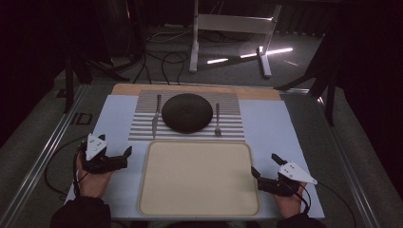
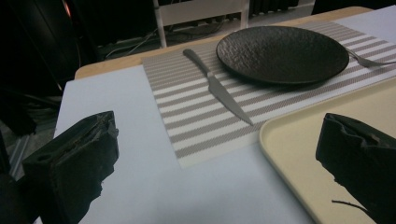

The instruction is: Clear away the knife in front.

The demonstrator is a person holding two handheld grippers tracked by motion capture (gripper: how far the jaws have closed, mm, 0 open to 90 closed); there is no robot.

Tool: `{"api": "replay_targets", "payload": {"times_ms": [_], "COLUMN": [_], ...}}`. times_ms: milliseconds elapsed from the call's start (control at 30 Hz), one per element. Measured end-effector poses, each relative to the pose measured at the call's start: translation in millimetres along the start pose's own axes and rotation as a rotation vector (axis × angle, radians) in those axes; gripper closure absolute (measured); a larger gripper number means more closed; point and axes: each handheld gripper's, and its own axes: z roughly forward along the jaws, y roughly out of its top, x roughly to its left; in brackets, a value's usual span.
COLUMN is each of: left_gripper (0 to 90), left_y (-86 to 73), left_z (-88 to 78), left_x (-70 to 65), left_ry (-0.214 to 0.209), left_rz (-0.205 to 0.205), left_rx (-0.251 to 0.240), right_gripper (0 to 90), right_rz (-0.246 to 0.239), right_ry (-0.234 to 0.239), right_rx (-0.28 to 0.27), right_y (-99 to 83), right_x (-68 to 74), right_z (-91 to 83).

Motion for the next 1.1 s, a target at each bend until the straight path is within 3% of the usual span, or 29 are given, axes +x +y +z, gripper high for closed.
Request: {"api": "replay_targets", "payload": {"times_ms": [800,1100], "left_gripper": [0.0,0.0], "left_y": [26.5,35.7], "left_z": [33.1,49.3], "left_x": [-1.8,2.3], "left_ry": [0.018,0.019], "left_rz": [0.016,0.014], "left_rx": [0.018,0.051], "right_gripper": [8.8,8.8], "right_rz": [0.002,0.0], "right_ry": [-0.015,-0.017], "right_rx": [-0.001,0.0], "right_y": [0.0,-0.1], "right_x": [-0.6,-0.1], "right_z": [-1.1,-1.1]}}
